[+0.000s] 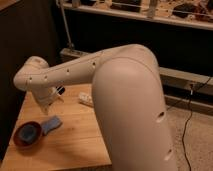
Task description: Pick up the ceramic cup
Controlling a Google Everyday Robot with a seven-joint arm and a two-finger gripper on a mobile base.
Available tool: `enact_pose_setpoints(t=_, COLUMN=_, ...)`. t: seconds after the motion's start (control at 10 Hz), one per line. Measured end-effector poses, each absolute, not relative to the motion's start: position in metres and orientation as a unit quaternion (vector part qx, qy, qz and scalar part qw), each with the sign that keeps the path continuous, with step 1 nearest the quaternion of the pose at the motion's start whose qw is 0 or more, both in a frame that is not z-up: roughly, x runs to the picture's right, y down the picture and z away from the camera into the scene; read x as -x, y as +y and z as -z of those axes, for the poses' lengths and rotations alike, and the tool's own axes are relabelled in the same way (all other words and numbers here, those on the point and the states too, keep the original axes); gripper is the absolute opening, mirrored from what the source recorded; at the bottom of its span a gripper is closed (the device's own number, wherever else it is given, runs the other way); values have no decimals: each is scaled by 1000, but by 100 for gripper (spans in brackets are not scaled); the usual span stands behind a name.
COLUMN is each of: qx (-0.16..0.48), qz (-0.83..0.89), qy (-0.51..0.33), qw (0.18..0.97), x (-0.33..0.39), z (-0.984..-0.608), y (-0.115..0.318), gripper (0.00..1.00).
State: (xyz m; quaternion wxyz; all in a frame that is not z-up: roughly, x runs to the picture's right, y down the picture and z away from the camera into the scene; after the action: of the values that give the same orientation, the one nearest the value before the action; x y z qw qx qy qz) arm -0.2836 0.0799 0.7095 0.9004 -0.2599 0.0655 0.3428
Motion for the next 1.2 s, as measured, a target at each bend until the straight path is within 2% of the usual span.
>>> enact_pose_setpoints(t=0.3, qx=256, qz=-288, qy=54, qw=921, x=313, z=-705, y=90, gripper=65)
enact_pose_setpoints(t=0.9, qx=289, qz=-208, qy=49, qw=933, x=350, z=-695, y=147, gripper=65)
enact_pose_setpoints(t=1.2, qx=293, qz=-197, qy=43, qw=935, x=365, z=-694, y=154, gripper=65)
